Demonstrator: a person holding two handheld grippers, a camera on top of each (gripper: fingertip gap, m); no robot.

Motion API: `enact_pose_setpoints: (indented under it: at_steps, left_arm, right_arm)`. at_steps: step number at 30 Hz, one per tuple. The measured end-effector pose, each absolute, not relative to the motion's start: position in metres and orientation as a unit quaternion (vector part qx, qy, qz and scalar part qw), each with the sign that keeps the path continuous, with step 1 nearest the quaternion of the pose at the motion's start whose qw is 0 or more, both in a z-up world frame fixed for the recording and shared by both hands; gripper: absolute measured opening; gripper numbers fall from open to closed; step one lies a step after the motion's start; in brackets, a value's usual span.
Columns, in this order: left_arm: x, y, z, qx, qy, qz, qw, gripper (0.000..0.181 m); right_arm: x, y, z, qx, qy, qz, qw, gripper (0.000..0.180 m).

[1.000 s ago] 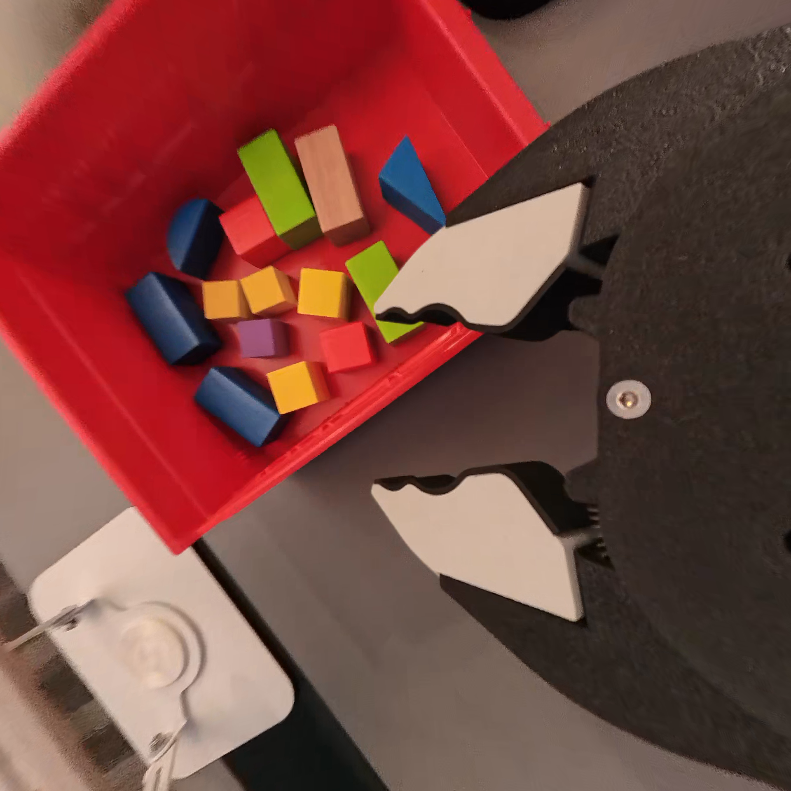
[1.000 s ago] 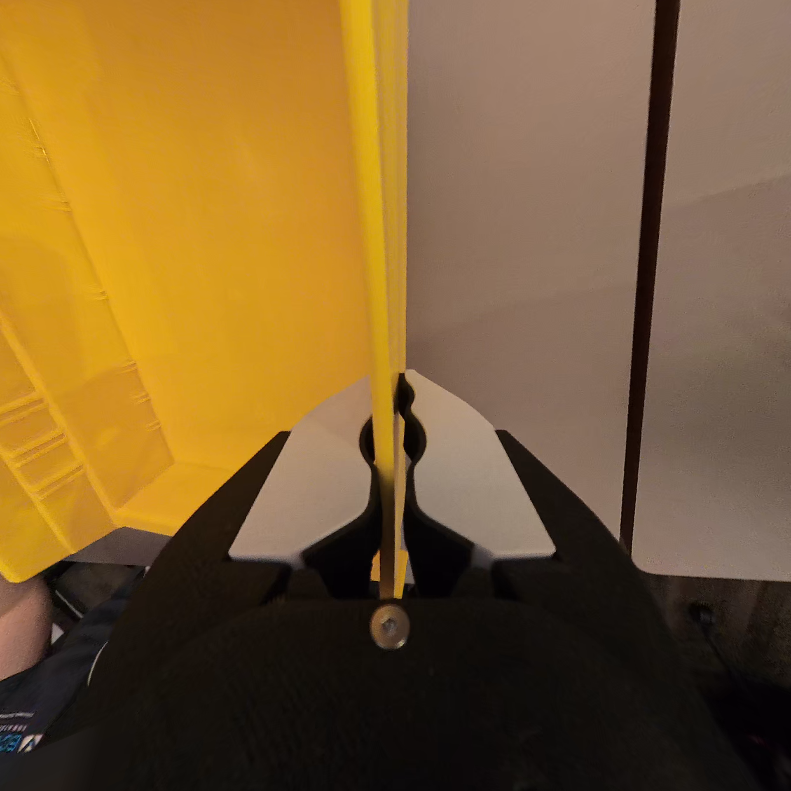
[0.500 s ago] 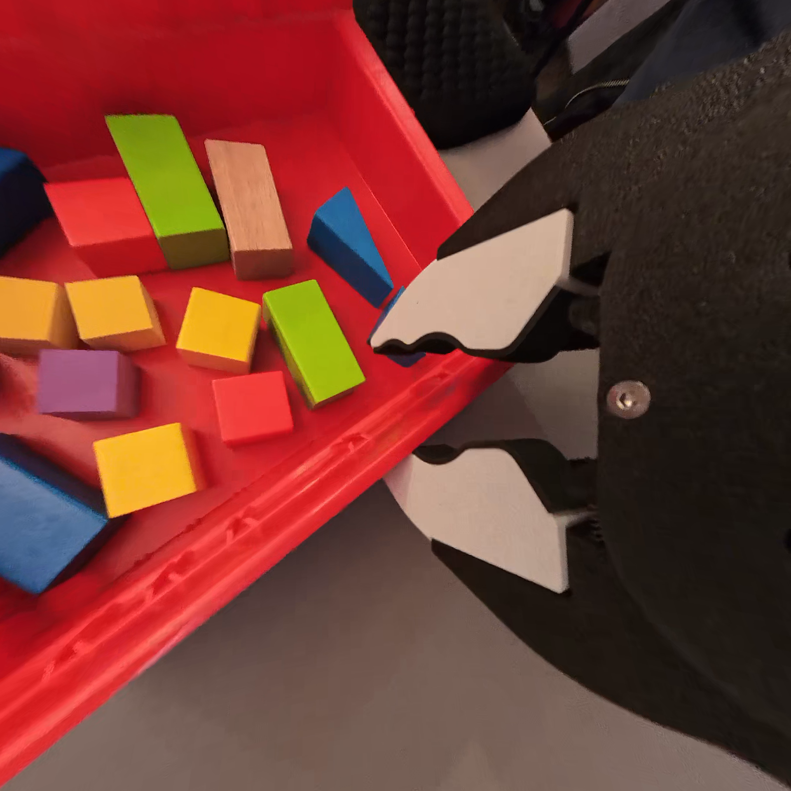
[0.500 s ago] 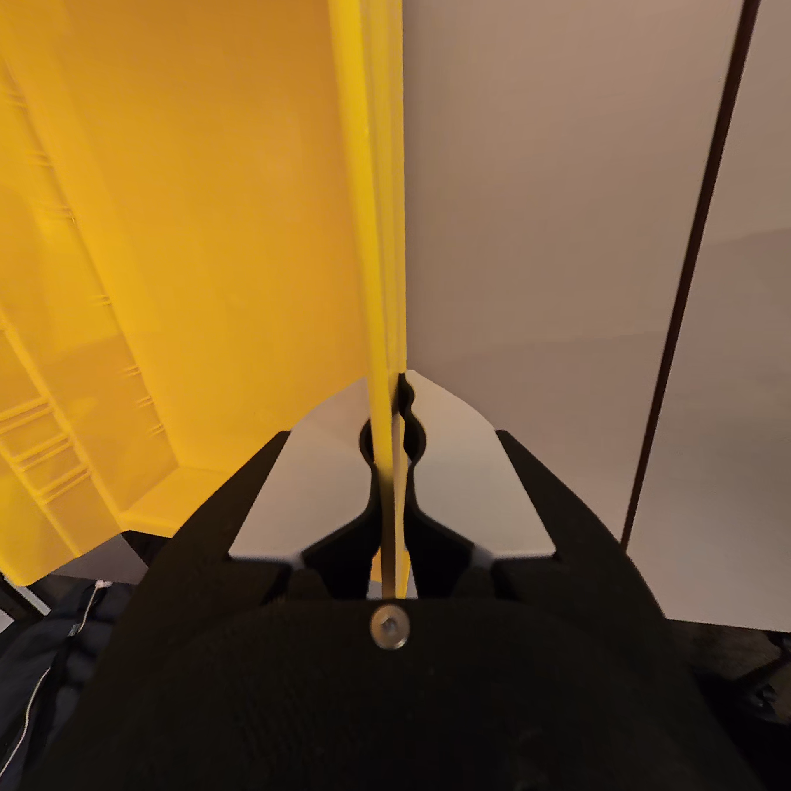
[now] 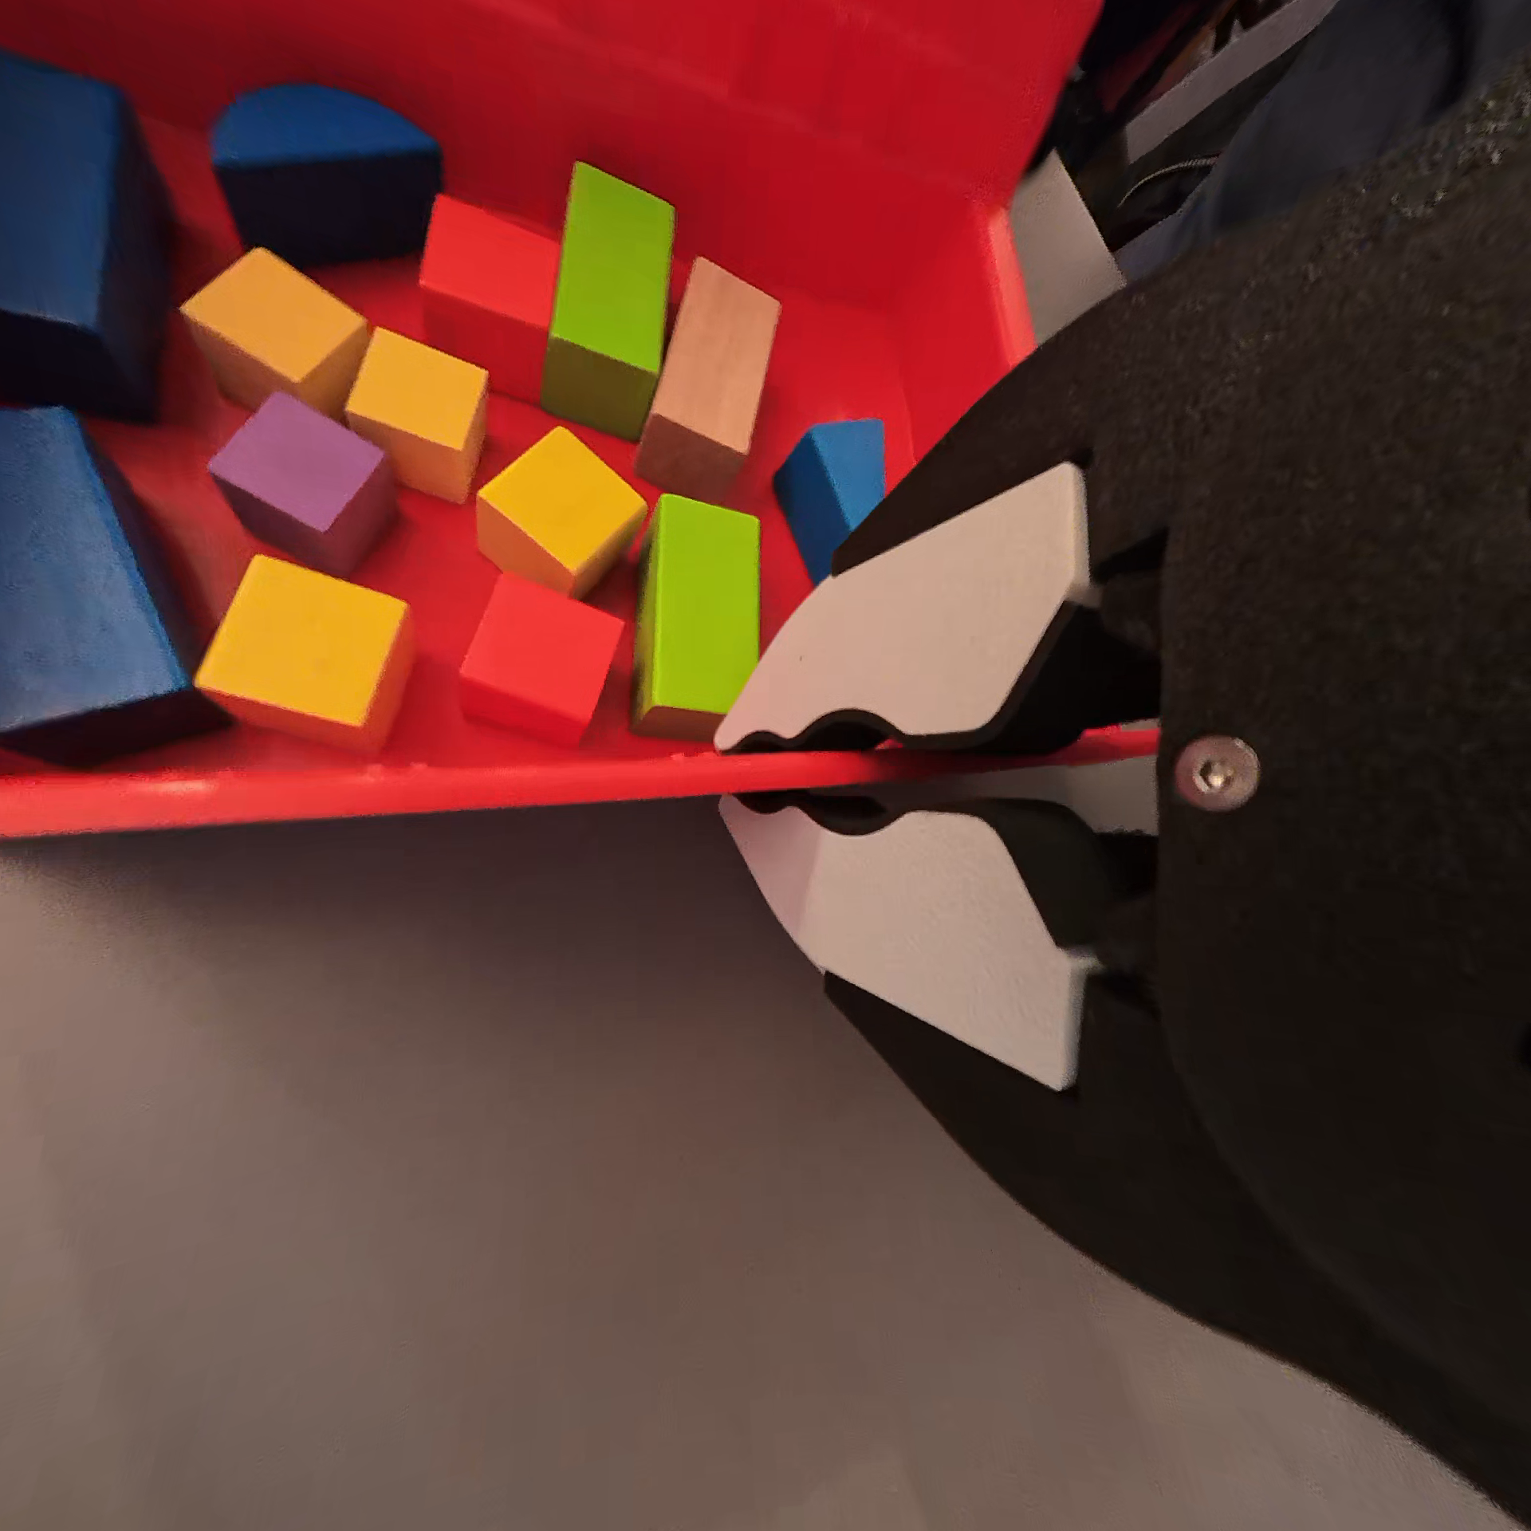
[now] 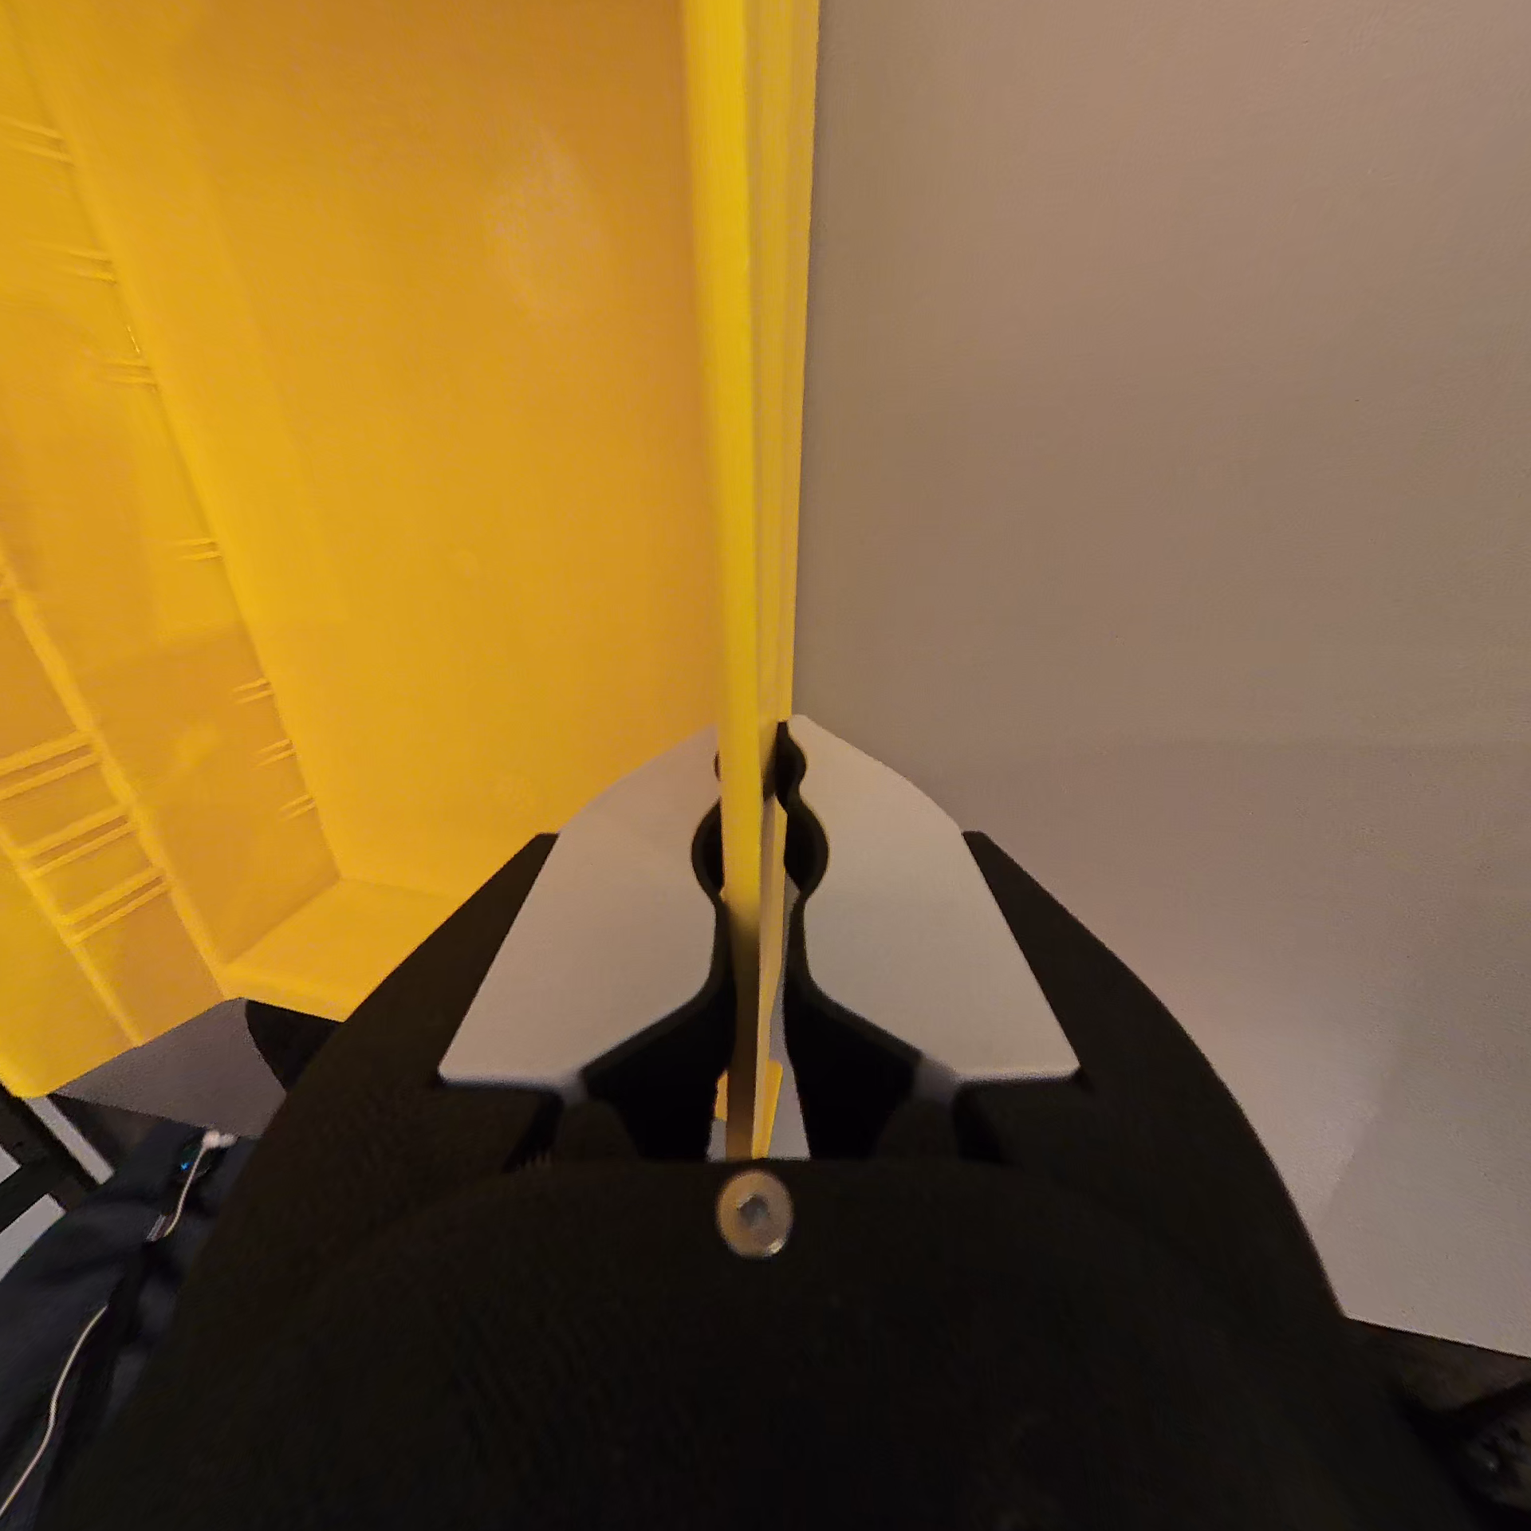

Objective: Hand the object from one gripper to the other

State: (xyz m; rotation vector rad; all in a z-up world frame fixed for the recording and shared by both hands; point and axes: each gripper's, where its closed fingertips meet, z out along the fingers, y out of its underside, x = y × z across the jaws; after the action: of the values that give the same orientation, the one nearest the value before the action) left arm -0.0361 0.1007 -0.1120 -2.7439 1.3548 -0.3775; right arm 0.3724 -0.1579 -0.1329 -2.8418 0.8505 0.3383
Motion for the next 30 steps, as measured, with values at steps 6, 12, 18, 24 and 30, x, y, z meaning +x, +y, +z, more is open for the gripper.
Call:
enact_pose_setpoints:
  at_steps: [6,12,18,24,30]
  left_arm:
    - [-0.088,0.134,-0.111,-0.906,0.394,-0.148,0.038,0.005]
    - [-0.162,0.170,-0.110,-0.929,0.331,-0.153,0.059,0.005]
    - [-0.237,0.199,-0.109,-0.949,0.267,-0.149,0.084,0.005]
    - [-0.289,0.217,-0.108,-0.956,0.218,-0.170,0.098,0.007]
    - [-0.317,0.228,-0.108,-0.957,0.197,-0.181,0.110,0.007]
  right_arm:
    - [0.346,-0.140,-0.133,-0.956,0.261,0.103,0.080,0.007]
    - [0.314,-0.119,-0.132,-0.960,0.257,0.092,0.068,0.005]
    - [0.280,-0.097,-0.132,-0.964,0.244,0.088,0.066,0.006]
    - [0.253,-0.082,-0.132,-0.968,0.227,0.084,0.066,0.007]
    - [0.245,-0.080,-0.132,-0.969,0.222,0.084,0.066,0.006]
